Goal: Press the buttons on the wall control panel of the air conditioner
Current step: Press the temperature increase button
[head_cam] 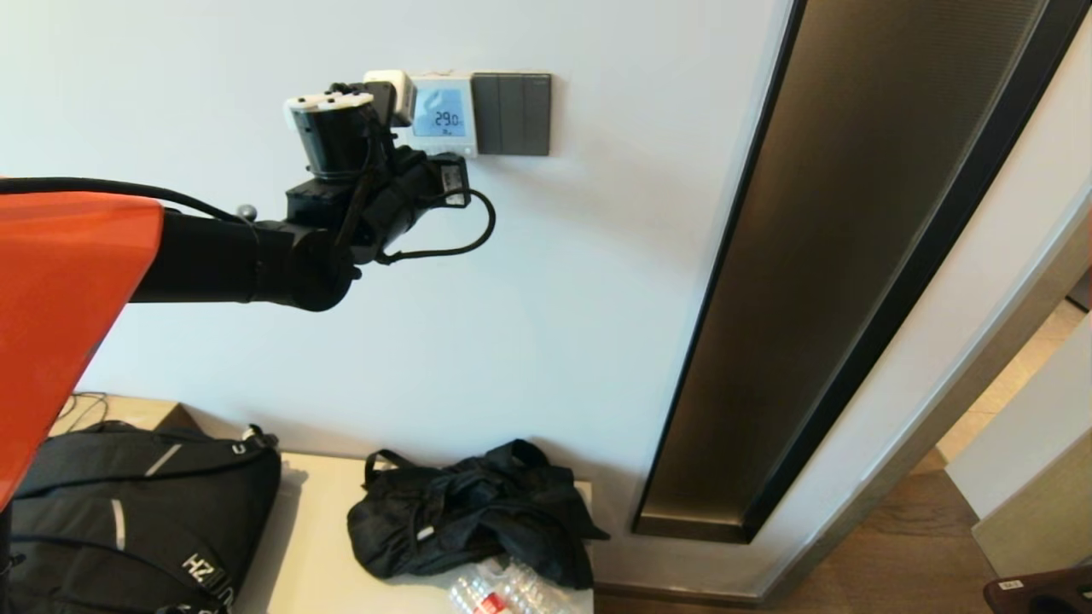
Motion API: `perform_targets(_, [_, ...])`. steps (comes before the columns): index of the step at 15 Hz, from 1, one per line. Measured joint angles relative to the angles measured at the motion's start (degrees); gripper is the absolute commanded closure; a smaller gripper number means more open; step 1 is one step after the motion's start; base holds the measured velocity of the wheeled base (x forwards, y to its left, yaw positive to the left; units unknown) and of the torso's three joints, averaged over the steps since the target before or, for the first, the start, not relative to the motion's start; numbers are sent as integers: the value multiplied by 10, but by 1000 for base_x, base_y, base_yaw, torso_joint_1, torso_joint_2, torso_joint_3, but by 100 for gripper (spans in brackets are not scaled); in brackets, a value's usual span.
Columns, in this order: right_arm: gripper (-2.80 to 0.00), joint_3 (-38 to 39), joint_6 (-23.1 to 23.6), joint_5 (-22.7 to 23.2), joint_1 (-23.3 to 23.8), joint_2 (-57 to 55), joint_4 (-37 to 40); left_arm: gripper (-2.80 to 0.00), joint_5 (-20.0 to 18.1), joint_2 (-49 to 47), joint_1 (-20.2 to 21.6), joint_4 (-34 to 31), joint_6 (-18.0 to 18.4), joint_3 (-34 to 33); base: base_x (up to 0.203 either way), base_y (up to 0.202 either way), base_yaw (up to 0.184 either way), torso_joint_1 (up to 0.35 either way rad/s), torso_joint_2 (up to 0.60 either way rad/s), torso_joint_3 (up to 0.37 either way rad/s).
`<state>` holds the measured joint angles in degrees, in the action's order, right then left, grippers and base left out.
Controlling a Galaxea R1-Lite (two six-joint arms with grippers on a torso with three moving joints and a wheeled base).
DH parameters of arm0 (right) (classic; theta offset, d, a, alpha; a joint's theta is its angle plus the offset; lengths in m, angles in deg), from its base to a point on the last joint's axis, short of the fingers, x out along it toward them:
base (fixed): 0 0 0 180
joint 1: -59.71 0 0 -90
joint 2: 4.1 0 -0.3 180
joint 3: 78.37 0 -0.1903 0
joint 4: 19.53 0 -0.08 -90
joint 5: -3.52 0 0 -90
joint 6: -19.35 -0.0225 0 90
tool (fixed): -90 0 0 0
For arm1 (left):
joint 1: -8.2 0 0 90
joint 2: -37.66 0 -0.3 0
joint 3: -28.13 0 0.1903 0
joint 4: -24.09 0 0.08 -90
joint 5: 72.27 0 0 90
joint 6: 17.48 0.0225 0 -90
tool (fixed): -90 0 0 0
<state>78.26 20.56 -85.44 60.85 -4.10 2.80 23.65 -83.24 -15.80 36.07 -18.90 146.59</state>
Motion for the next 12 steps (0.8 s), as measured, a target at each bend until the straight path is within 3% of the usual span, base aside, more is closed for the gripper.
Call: perform_targets(12, [0,0,0,0,0,0,0,0,0,8,0,7,0,-14,0,0,0,0,0,0])
